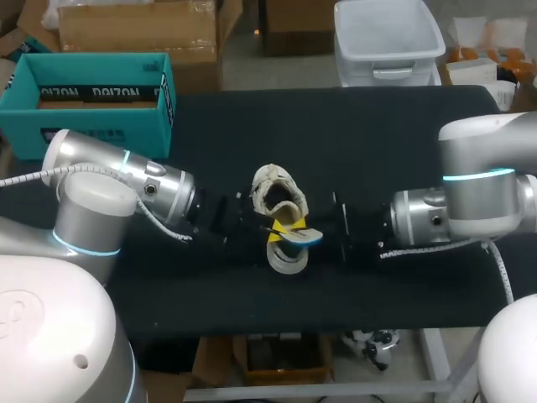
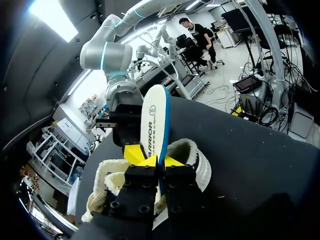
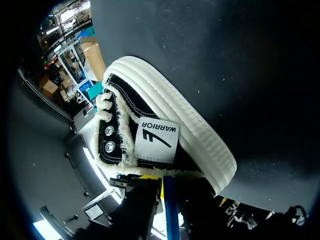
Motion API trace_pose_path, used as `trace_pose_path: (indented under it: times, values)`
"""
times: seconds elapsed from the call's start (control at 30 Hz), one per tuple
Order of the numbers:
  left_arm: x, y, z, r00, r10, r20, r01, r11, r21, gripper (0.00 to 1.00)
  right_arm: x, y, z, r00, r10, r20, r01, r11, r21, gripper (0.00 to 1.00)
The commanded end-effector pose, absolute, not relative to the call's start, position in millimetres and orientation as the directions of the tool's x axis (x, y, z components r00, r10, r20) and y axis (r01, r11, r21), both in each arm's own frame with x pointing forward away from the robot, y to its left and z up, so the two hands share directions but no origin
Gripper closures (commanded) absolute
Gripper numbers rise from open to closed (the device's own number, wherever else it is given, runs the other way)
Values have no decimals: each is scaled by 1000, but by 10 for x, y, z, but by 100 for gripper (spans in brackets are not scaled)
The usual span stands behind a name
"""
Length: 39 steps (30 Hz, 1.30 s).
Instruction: Open the shoe tongue, take the insole out of the shoe, put the insole back into the shoe, and pack the shoe into the shoebox
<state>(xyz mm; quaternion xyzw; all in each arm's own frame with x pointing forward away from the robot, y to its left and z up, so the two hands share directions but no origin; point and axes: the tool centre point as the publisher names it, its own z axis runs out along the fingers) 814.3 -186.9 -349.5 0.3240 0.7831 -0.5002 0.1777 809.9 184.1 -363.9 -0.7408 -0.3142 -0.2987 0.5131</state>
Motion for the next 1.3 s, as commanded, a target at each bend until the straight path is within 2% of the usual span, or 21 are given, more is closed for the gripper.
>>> trace_pose_path:
  times: [0.03, 0.17, 0.27, 0.33, 0.37, 0.4, 0.7, 0.77, 0.83, 0.93, 0.97, 1.0, 1.03, 1.3]
  values:
    - [8124, -1864, -3505, -727, 323, -606, 685, 284, -671, 100, 7944, 1778, -3549, 613, 148, 777, 774, -312, -551, 50]
    - [8116, -1866, -3503, -729, 320, -605, 682, 277, -676, 100, 7814, 1723, -3457, 607, 144, 781, 772, -338, -538, 51]
    - [8104, -1874, -3495, -729, 318, -606, 682, 275, -678, 100, 7741, 1688, -3420, 605, 137, 784, 771, -346, -535, 58]
    - [8099, -1878, -3490, -729, 317, -606, 683, 273, -678, 100, 7716, 1666, -3413, 604, 132, 786, 770, -352, -533, 78]
    - [8095, -1880, -3486, -729, 316, -607, 682, 272, -678, 100, 7709, 1659, -3417, 605, 130, 785, 769, -353, -534, 93]
    - [8093, -1880, -3484, -729, 316, -607, 682, 271, -679, 100, 7707, 1657, -3423, 606, 129, 785, 768, -353, -534, 100]
    - [8030, -1881, -3435, -730, 318, -605, 682, 272, -679, 100, 7769, 1719, -3471, 602, 141, 786, 779, -317, -541, 100]
    - [7976, -1895, -3395, -722, 317, -615, 690, 267, -673, 75, 7782, 1744, -3472, 599, 147, 787, 783, -313, -537, 100]
    - [7932, -1904, -3360, -711, 316, -629, 702, 265, -661, 72, 7788, 1767, -3471, 596, 154, 788, 786, -314, -533, 100]
    - [7864, -1916, -3313, -694, 315, -647, 719, 261, -644, 73, 7791, 1819, -3471, 595, 175, 785, 787, -323, -525, 100]
    - [7856, -1920, -3309, -692, 315, -650, 721, 264, -640, 76, 7792, 1832, -3472, 595, 178, 784, 788, -321, -526, 100]
    - [7850, -1923, -3307, -691, 315, -650, 722, 264, -639, 85, 7792, 1837, -3472, 596, 184, 781, 787, -324, -525, 100]
    - [7848, -1926, -3306, -690, 316, -651, 723, 264, -638, 100, 7792, 1839, -3472, 597, 187, 780, 787, -327, -523, 100]
    - [7948, -1940, -3413, -699, 316, -641, 715, 313, -625, 100, 7839, 1840, -3548, 604, 200, 772, 779, -352, -519, 100]
